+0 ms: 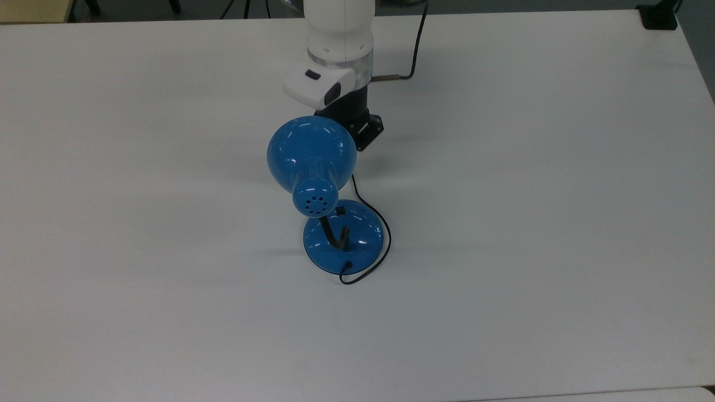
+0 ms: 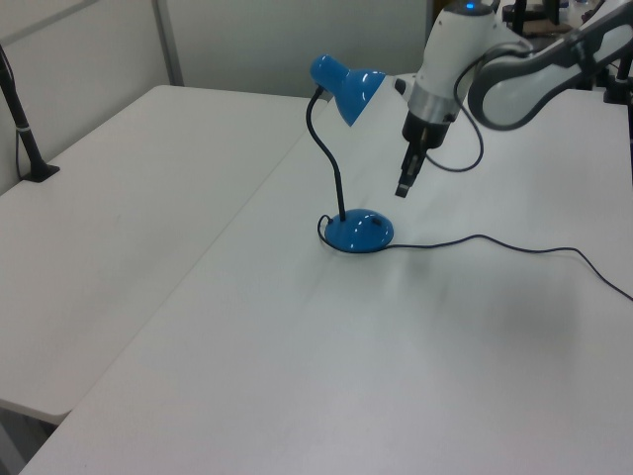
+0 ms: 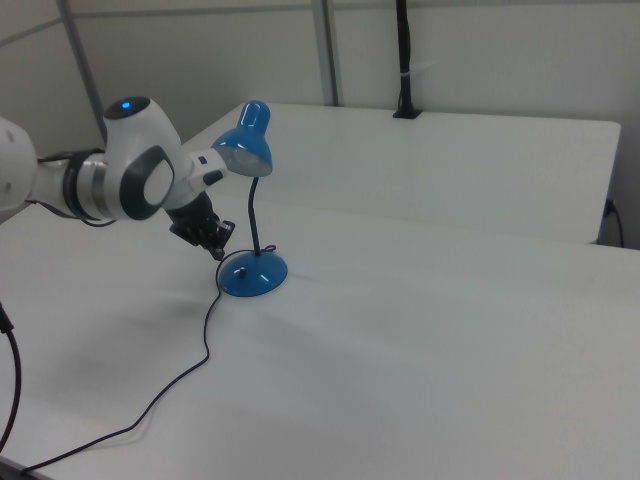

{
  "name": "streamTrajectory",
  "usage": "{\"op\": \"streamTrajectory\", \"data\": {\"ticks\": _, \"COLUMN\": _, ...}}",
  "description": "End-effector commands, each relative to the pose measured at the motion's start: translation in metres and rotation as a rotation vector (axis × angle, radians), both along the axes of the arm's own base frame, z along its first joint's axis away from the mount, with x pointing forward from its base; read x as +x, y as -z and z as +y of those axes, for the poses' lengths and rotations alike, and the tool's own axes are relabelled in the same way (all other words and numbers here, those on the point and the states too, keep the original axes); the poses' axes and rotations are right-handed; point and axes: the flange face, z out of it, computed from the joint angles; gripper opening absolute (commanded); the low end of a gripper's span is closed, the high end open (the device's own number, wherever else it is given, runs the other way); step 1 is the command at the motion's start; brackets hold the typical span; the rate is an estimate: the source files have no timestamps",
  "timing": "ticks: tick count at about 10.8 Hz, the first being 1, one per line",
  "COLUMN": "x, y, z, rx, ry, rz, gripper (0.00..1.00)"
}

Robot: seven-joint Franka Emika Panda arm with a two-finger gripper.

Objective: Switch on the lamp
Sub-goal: 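Move the gripper down beside the lamp neck toward the round base switch, then press the switch on the blue lamp base with the gripper tips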

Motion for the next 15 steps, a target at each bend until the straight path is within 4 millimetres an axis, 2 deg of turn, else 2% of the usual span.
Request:
{"op": "streamTrajectory", "data": {"ticks": 1, "x": 0.015, "y": 0.030, "z": 0.005, "rx": 0.038, "ry": -0.001, "rz": -0.102, "gripper": 0.03}}
{"op": "streamTrajectory", "data": {"ticks": 4, "x": 0.021, "y": 0.051, "z": 0.005, "rx": 0.042, "ry": 0.000, "rz": -0.104, "gripper": 0.03}}
{"op": "streamTrajectory", "data": {"ticks": 8, "x": 0.025, "y": 0.063, "z": 0.004, "rx": 0.048, "ry": 0.002, "rz": -0.123, "gripper": 0.03}}
{"op": "streamTrajectory", "data": {"ticks": 15, "x": 0.032, "y": 0.063, "z": -0.002, "rx": 0.054, "ry": 0.026, "rz": -0.129, "gripper": 0.03}}
